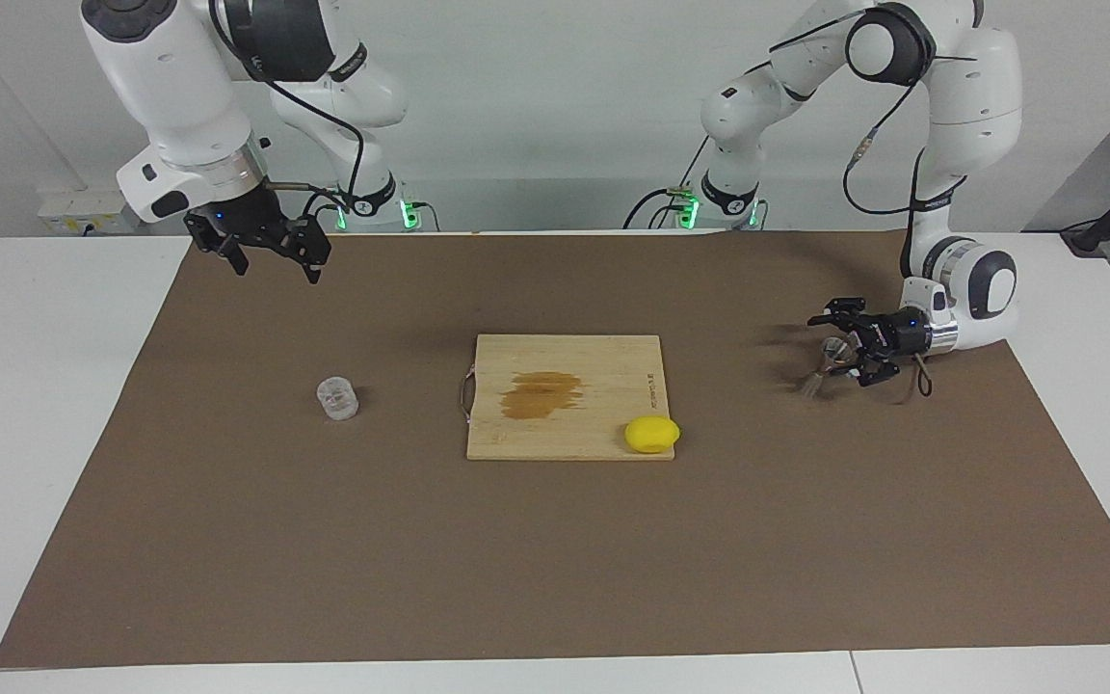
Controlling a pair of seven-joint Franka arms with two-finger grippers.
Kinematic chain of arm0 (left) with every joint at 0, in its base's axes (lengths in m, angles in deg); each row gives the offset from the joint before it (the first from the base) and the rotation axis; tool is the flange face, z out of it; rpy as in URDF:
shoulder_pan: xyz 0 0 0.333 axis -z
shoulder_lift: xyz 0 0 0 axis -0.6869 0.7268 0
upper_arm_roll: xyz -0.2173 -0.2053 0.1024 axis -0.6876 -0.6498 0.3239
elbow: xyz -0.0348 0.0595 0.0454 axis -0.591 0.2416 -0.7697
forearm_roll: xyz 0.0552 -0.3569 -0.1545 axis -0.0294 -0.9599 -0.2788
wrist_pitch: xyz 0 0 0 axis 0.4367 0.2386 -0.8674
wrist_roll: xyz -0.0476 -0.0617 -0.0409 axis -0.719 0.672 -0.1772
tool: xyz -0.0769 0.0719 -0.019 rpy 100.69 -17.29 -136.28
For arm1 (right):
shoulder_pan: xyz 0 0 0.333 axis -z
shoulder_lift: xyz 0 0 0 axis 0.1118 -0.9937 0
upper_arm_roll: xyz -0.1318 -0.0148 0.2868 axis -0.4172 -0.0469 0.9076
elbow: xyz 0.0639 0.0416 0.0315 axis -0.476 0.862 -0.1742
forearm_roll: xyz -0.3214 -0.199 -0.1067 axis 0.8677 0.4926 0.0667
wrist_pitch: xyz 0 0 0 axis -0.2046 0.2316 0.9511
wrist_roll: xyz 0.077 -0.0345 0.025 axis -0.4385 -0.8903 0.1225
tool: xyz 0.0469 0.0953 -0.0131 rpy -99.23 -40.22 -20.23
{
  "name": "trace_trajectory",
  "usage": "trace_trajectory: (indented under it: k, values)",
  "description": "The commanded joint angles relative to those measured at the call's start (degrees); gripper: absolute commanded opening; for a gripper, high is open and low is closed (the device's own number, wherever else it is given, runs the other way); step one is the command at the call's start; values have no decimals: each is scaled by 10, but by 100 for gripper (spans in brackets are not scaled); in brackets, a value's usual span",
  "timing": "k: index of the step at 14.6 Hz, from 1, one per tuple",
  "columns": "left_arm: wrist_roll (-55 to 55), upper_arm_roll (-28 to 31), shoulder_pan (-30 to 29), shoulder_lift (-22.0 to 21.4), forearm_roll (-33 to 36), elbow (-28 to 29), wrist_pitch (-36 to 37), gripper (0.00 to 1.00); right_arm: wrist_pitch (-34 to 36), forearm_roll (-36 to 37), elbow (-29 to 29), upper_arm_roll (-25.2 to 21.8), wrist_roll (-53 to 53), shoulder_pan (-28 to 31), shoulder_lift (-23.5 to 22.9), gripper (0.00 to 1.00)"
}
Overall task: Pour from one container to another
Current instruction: 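Close the left gripper on the metal cup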
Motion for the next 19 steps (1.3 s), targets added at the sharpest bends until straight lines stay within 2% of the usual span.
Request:
trace_trajectory:
  k: [1,4,7,8,9,11,12,14,16,19]
  values:
    - [8,6,2,-1,-8,-3,12,100,-13,-9,16,0,9,7,13,100]
    - [8,6,-1,-1,-7,-3,11,99,-13,-9,16,0,10,7,13,100]
    - [8,6,-4,0,-8,-13,8,89,-13,-9,16,0,9,8,13,100]
    - [8,6,-4,0,-8,-13,8,82,-13,-9,16,0,9,7,13,100]
    - [9,6,-4,0,-9,-14,8,81,-13,-9,16,0,9,7,13,100]
    - [9,6,-5,1,-9,-17,5,66,-13,-9,16,0,9,7,13,100]
    - [9,6,-5,1,-9,-18,5,64,-13,-9,16,0,10,7,13,100]
    - [9,7,-6,2,-9,-23,4,63,-13,-9,16,0,10,7,13,100]
    - [9,7,-5,3,-9,-23,-2,57,-13,-9,16,0,10,7,13,100]
    - [11,6,-5,3,-9,-23,-11,54,-13,-9,16,0,9,7,13,100]
